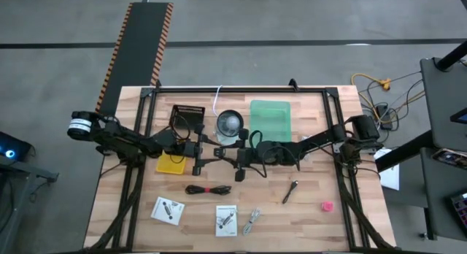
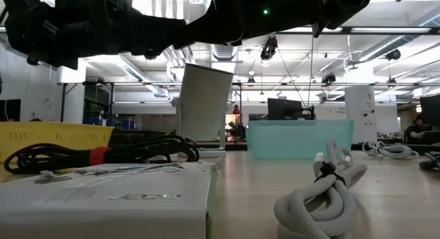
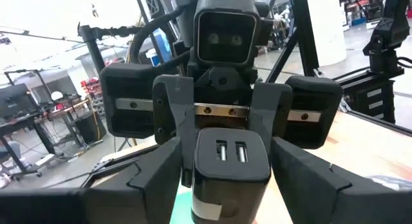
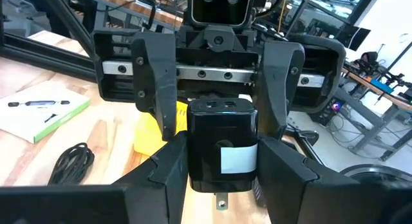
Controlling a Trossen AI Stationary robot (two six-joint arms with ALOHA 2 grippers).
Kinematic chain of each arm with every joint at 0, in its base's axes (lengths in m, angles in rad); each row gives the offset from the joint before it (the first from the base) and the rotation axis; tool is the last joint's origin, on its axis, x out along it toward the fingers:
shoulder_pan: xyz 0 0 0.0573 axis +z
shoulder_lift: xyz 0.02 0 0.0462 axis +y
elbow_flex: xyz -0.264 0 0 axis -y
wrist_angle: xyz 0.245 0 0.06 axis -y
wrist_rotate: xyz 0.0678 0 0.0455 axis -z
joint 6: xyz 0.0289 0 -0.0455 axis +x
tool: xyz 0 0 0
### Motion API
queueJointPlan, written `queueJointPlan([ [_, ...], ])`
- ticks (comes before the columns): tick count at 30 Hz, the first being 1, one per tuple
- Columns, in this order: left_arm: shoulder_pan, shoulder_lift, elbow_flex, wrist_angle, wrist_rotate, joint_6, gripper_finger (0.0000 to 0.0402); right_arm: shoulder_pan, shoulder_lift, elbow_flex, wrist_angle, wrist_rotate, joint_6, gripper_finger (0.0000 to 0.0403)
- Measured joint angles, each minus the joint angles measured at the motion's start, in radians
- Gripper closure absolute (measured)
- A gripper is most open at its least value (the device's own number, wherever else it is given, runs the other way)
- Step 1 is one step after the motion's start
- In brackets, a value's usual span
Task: Pick and place items into bin
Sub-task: Put the black charger adapter into the yellow bin
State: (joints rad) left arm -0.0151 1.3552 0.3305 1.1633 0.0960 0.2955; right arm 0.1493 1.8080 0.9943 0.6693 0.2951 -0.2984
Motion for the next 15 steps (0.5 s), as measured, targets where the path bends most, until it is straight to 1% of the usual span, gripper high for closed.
queueJointPlan([
  [6,0.0,0.0,0.001,0.007,-0.003,0.01,0.0252,0.0,0.0,-0.001,0.0,0.001,0.01,0.0262],
  [8,0.0,0.0,0.001,0.006,-0.002,0.01,0.0266,0.0,-0.001,-0.001,-0.001,0.0,0.013,0.0262],
  [15,0.0,-0.002,0.001,0.005,-0.002,0.002,0.0268,0.0,-0.001,-0.001,-0.001,-0.001,0.024,0.0261],
])
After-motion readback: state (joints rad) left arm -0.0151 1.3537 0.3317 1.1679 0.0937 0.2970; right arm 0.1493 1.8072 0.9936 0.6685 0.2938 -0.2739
